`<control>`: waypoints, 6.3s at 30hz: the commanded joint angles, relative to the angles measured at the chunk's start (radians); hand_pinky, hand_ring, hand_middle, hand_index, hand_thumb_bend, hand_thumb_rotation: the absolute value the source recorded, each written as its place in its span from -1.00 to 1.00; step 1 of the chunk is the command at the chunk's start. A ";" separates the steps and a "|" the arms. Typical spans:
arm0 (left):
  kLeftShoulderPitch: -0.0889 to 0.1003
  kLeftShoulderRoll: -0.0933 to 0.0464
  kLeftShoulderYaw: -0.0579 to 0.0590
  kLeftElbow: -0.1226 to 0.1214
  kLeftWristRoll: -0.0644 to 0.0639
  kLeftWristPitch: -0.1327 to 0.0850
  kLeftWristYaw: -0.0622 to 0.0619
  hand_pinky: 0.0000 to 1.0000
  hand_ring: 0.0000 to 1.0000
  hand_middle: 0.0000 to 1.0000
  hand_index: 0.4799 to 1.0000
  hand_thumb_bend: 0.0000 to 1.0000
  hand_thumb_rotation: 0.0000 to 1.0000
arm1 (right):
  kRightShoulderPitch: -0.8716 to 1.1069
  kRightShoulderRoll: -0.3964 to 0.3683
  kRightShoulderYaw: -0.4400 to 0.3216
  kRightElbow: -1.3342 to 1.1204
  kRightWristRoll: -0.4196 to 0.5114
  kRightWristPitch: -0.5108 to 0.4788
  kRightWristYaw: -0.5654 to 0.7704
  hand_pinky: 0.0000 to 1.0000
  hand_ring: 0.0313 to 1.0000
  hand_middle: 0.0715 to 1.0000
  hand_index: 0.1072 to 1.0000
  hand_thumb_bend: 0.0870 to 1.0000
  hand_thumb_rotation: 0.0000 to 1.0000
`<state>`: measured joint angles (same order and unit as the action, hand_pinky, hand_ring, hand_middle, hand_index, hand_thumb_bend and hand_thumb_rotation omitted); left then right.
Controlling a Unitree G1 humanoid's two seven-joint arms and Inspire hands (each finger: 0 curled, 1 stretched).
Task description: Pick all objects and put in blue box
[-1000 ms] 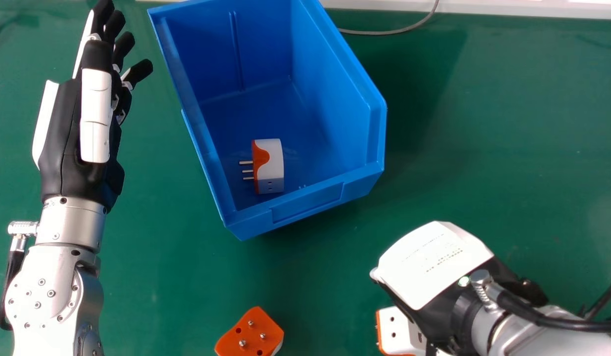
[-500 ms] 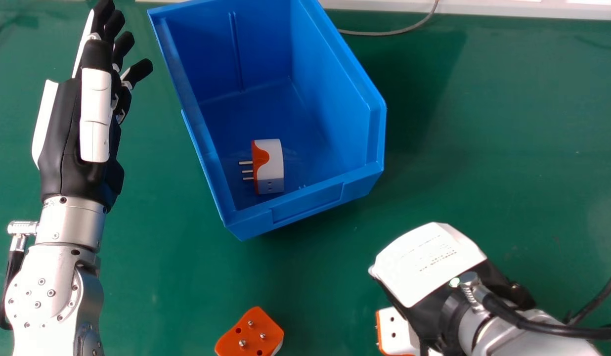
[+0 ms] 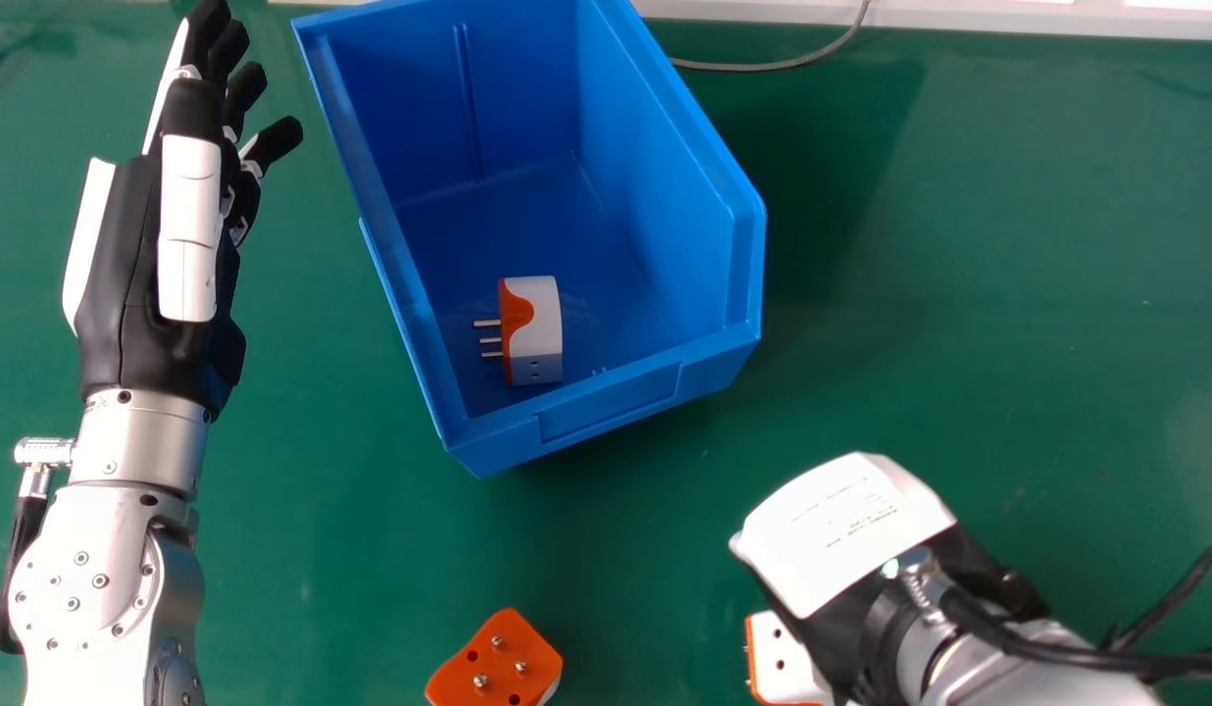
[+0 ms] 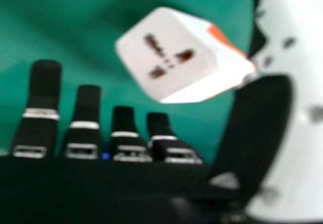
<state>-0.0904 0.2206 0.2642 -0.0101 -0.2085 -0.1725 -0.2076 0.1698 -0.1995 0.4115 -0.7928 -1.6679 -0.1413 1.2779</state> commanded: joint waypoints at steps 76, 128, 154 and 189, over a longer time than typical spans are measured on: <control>-0.031 0.037 0.024 -0.037 -0.022 0.034 -0.009 0.78 0.94 0.96 0.82 0.80 0.90 | -0.077 -0.039 0.023 0.126 0.113 0.008 -0.104 -0.32 -0.11 0.18 0.17 0.09 -0.74; -0.025 0.034 0.025 -0.051 -0.019 0.031 -0.004 0.75 0.93 0.95 0.82 0.77 0.91 | -0.045 0.020 -0.066 0.070 0.232 0.119 -0.531 -0.71 -0.58 -0.12 -0.13 -0.03 -0.99; -0.023 0.017 0.010 -0.064 -0.006 0.045 0.014 0.76 0.93 0.96 0.82 0.76 0.92 | -0.082 -0.130 -0.191 0.230 0.760 -0.175 -1.126 -0.56 -0.41 -0.18 -0.11 -0.05 -1.00; 0.004 -0.019 -0.033 -0.092 0.024 0.009 0.049 0.77 0.94 0.97 0.84 0.76 0.94 | -0.646 -0.040 -0.149 0.481 0.752 0.010 -1.115 -0.57 -0.31 -0.14 -0.09 -0.06 -1.00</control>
<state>-0.0884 0.2024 0.2334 -0.0722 -0.1782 -0.1432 -0.1520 -0.4317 -0.2508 0.2592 -0.3177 -0.9073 -0.1334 0.2027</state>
